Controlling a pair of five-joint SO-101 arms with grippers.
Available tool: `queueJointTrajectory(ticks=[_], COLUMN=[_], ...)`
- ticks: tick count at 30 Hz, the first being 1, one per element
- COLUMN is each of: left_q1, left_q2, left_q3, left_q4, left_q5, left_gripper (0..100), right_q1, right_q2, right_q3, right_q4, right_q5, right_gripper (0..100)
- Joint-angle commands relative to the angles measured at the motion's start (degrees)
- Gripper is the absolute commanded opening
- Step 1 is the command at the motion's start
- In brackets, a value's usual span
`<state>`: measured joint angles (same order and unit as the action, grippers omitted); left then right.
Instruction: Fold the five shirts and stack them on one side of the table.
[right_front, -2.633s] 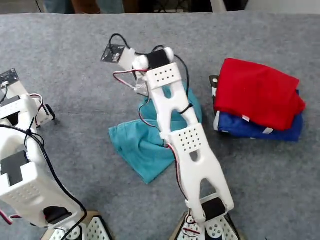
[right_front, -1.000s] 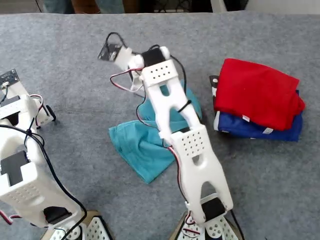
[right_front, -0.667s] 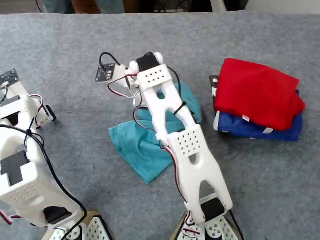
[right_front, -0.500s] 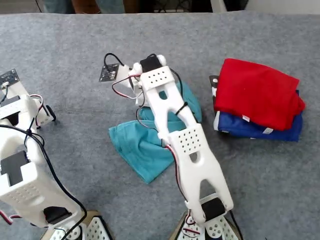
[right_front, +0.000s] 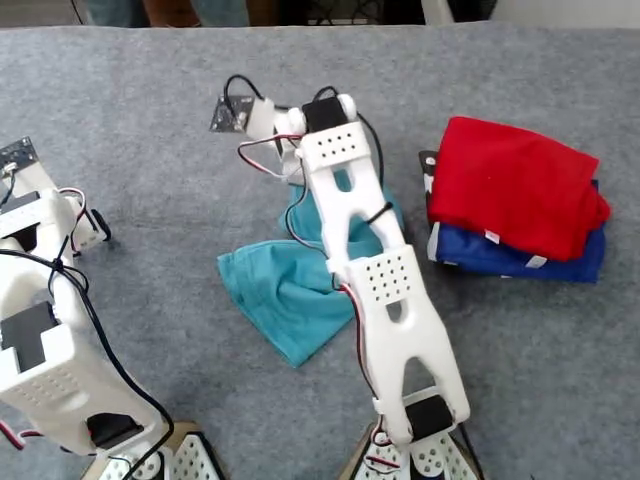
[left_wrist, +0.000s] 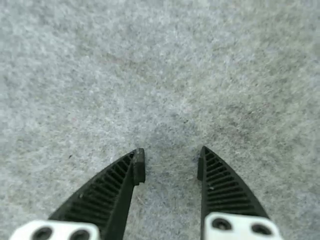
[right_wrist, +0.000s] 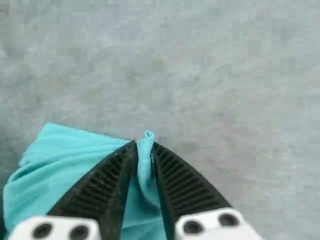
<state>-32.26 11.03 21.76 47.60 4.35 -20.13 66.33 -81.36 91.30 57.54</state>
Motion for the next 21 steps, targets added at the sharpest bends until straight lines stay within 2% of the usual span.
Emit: queueJointTrajectory(ticks=[1, 3, 10, 14, 21], left_q1=[-0.22, -0.22, 1.45, 4.53, 6.02], left_q2=[-0.62, -0.62, -1.14, -1.14, -1.14], left_q3=[-2.33, -2.33, -2.33, -5.05, -20.09], left_q4=[-0.88, -0.79, 1.76, 6.95, 23.65], left_q5=[0.18, 0.18, 0.09, 0.44, 2.55], left_gripper=[19, 19, 19, 19, 20], right_q1=[0.26, 0.62, 2.73, 3.34, 1.93], right_q2=[-0.75, -1.10, -16.57, -25.80, -39.52], right_q3=[-10.86, -15.43, -14.55, -14.46, -14.11], right_q4=[-4.40, -9.14, -22.59, -29.19, -43.60], right_q5=[-5.63, -11.87, -29.36, -32.44, -32.70], right_gripper=[1.5, 1.4, 1.4, 1.4, 1.4])
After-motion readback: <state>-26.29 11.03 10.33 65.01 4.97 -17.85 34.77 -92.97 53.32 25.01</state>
